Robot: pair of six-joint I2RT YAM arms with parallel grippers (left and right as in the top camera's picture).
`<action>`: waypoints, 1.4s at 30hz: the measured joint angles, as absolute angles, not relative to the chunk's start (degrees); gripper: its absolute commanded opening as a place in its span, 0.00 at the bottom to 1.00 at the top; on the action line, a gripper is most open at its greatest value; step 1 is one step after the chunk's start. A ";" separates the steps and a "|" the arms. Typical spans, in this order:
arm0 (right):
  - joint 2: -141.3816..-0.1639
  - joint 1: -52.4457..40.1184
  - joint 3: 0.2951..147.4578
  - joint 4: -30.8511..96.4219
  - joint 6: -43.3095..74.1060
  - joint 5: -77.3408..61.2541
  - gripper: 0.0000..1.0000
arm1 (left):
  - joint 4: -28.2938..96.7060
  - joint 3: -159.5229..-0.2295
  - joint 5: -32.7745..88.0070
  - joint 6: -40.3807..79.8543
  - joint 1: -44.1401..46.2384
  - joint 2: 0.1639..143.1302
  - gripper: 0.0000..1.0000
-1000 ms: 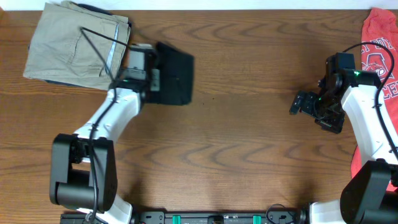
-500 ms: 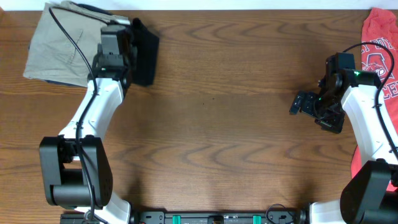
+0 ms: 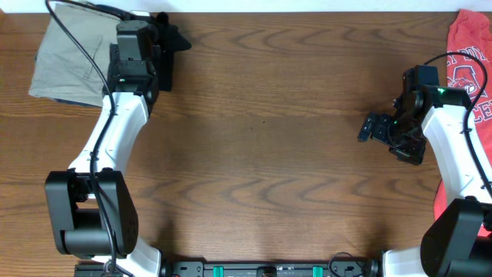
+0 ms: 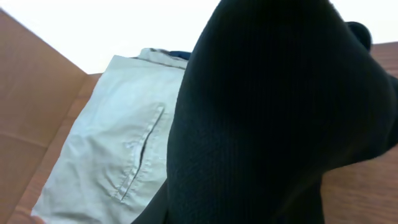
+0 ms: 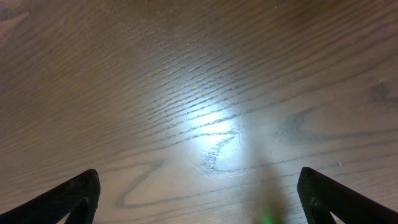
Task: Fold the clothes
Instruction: 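Carry the bundle with the left gripper onto the khaki trousers and release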
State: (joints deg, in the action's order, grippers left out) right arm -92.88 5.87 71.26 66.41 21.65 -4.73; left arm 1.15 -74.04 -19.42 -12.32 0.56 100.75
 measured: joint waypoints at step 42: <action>-92.88 5.87 71.26 66.39 21.65 -4.73 0.99 | -17.89 -74.04 -19.88 -8.80 -14.90 111.31 0.23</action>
